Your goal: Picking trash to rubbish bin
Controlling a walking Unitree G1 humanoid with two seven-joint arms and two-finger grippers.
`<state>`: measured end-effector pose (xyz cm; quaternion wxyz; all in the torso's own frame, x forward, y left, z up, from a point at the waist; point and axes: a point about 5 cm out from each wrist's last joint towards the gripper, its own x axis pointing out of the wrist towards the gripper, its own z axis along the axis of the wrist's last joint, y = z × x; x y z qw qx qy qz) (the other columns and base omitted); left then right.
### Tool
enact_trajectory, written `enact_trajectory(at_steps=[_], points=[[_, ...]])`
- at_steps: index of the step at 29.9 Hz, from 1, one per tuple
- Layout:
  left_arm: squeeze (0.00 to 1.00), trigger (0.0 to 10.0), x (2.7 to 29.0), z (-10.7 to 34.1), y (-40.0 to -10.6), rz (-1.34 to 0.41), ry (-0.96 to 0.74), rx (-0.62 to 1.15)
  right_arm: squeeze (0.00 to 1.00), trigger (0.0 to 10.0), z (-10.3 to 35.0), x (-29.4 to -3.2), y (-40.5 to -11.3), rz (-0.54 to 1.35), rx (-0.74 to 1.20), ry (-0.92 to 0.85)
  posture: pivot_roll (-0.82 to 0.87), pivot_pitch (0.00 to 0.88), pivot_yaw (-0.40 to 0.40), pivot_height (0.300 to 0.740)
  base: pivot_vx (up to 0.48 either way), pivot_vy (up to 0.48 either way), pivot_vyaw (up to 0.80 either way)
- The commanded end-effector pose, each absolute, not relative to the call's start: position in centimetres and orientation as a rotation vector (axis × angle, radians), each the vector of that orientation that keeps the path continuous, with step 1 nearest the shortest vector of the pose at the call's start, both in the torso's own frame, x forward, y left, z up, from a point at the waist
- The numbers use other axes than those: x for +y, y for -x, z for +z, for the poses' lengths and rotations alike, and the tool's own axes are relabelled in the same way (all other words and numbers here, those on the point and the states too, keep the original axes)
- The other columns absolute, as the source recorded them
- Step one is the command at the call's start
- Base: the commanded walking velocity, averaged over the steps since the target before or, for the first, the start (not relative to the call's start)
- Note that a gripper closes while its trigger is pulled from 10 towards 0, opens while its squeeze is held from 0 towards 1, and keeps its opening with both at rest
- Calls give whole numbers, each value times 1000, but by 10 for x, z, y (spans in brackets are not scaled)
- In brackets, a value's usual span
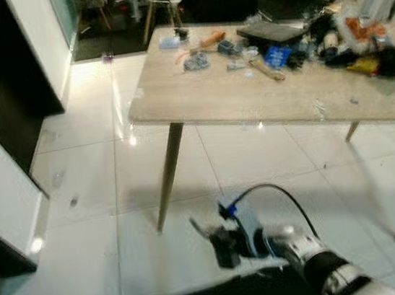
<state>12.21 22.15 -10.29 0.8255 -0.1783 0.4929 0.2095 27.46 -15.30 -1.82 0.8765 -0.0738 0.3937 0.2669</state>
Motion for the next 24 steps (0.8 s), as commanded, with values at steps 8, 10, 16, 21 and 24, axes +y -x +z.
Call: enact_trajectory(at_steps=[8,10,16,21,24], points=[[0,10000,217,-106,-115,415,350,1088,0,10000,-85,-234,-163,56,1212,191,-82,51,41,740,-236,0,0],[0,10000,217,-106,-115,408,346,1089,0,10000,-89,-236,-152,47,1246,202,-82,51,41,740,0,0,0],[0,10000,213,-106,-117,373,329,1092,0,10000,-104,-235,-108,92,1375,283,-85,71,47,740,0,0,0],[0,10000,212,-107,-115,355,315,1102,0,10000,-106,-230,-107,98,1366,282,-91,81,59,740,0,0,0],[0,10000,213,-107,-114,345,303,1109,0,10000,-104,-228,-114,102,1356,289,-90,82,64,740,0,0,-260]])
